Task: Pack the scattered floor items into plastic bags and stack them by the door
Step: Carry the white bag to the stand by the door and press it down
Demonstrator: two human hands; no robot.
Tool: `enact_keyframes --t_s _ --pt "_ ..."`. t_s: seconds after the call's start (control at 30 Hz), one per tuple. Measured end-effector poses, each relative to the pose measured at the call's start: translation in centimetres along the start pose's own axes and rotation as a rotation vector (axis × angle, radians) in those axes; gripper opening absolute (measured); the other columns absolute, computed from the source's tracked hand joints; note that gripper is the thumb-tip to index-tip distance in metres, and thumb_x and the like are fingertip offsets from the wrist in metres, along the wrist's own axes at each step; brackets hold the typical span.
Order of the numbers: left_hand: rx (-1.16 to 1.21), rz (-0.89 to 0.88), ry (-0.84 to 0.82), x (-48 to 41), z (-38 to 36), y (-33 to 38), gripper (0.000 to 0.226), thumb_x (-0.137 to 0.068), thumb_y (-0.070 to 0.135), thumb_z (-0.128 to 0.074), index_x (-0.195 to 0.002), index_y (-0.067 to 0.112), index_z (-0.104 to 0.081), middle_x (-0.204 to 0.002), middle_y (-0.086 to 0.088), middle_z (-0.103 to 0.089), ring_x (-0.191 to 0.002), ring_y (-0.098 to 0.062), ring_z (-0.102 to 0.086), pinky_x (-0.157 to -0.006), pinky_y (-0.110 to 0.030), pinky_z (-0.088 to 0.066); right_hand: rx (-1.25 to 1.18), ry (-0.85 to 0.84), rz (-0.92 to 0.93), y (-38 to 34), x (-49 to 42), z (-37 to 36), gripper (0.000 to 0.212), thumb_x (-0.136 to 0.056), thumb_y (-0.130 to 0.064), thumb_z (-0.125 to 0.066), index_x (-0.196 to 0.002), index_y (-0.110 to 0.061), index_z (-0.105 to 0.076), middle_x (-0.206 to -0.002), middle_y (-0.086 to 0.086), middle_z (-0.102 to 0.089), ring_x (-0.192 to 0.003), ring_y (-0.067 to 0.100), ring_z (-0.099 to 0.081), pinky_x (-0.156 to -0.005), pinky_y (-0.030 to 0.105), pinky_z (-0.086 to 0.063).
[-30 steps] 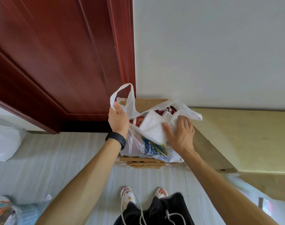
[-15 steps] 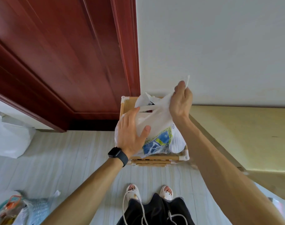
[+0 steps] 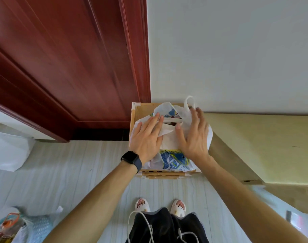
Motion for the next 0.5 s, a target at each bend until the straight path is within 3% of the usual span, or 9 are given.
enact_keyframes --t_s 0.1,0.2,0.33,0.4,0.5 --pt "-0.007 0.011 -0.044 -0.5 -0.3 1.0 0.062 -0.097 0.036 -0.033 -0.154 0.013 -0.025 -0.16 -0.001 -0.026 -0.139 -0.02 -0.038 -0.108 -0.047 -0.037 0.075 -0.133 -0.059 1.1 1.8 -0.5 0.071 -0.097 -0.059 -0.029 -0.155 -0.021 -0.019 -0.162 0.01 -0.018 -0.149 0.028 -0.015 -0.119 0.047 -0.018" --pt "0.06 0.029 -0.09 -1.3 -0.4 1.8 0.063 -0.097 0.037 -0.024 -0.156 0.016 -0.02 -0.161 0.002 -0.023 -0.144 -0.022 -0.03 -0.111 -0.051 -0.033 0.138 -0.251 0.078 0.7 1.2 -1.7 0.051 -0.103 -0.052 -0.027 -0.151 -0.035 -0.031 -0.159 0.001 -0.03 -0.145 0.029 -0.028 -0.114 0.055 -0.027" --pt "0.237 0.036 -0.095 -1.6 -0.4 2.0 0.066 -0.096 0.039 -0.021 -0.157 0.023 -0.002 -0.164 0.003 -0.013 -0.15 -0.02 -0.014 -0.117 -0.052 -0.02 0.035 -0.161 0.348 -0.6 0.9 -1.9 0.032 -0.103 -0.019 -0.045 -0.128 -0.013 -0.063 -0.133 0.002 -0.062 -0.125 0.024 -0.055 -0.099 0.044 -0.045" --pt "0.176 -0.036 -0.047 -1.3 0.2 2.5 0.065 -0.099 0.047 -0.02 -0.157 0.023 -0.002 -0.165 0.002 -0.005 -0.151 -0.019 -0.004 -0.121 -0.051 -0.01 -0.055 -0.097 0.341 -0.9 1.2 -1.2 0.031 -0.102 -0.018 -0.042 -0.116 -0.007 -0.068 -0.121 0.004 -0.069 -0.112 0.024 -0.062 -0.096 0.044 -0.048" --pt "0.059 -0.165 -0.041 -1.1 0.2 2.9 0.069 -0.098 0.059 -0.01 -0.157 0.024 -0.016 -0.164 0.003 -0.008 -0.151 -0.014 0.002 -0.121 -0.05 -0.003 -0.099 -0.075 0.408 -1.3 2.1 -0.5 0.034 -0.102 -0.019 -0.041 -0.108 -0.003 -0.07 -0.116 0.008 -0.071 -0.106 0.022 -0.066 -0.105 0.039 -0.045"
Point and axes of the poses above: each hand's wrist, its own x-axis away from the middle knuckle, its own z-axis out of the back of the hand, y = z × x, the point moved 5 cm from there along -x, towards the middle knuckle
